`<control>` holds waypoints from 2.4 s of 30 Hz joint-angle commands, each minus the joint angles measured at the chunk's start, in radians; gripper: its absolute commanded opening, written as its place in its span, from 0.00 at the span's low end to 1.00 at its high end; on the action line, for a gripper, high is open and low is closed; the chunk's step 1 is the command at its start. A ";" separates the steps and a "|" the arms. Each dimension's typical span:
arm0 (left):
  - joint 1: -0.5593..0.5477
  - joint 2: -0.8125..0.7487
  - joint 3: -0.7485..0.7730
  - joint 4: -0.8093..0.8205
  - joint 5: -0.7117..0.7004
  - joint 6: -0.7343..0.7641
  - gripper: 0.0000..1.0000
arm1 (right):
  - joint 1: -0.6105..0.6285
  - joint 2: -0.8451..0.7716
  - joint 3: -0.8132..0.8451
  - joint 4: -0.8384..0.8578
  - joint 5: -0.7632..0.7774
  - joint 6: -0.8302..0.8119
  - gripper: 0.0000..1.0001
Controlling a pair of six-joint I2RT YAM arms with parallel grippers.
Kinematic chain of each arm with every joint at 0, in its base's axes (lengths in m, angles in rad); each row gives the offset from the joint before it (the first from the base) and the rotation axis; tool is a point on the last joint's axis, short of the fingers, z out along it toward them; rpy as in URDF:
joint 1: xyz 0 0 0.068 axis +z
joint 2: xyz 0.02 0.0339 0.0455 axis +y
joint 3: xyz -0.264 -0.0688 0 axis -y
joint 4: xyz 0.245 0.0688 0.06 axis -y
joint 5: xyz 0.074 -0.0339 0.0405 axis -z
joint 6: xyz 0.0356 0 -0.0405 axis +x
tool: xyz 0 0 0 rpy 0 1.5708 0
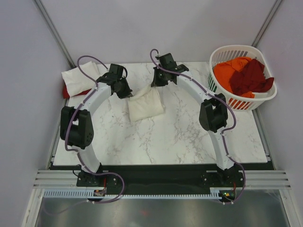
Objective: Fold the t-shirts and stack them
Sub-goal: Fold the tshirt
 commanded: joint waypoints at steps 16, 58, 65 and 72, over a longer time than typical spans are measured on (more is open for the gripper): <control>0.116 0.335 0.294 0.004 0.083 0.068 0.70 | -0.088 0.210 0.169 0.199 -0.101 0.047 0.82; 0.007 0.553 0.530 0.049 -0.121 0.153 0.76 | -0.116 -0.060 -0.932 0.688 -0.250 0.172 0.00; 0.042 0.618 0.655 0.046 -0.111 0.245 0.77 | -0.110 -0.148 -1.071 0.631 -0.124 0.202 0.00; 0.036 0.524 0.730 0.029 -0.060 0.269 0.81 | 0.008 -0.385 -0.953 0.403 0.077 0.039 0.32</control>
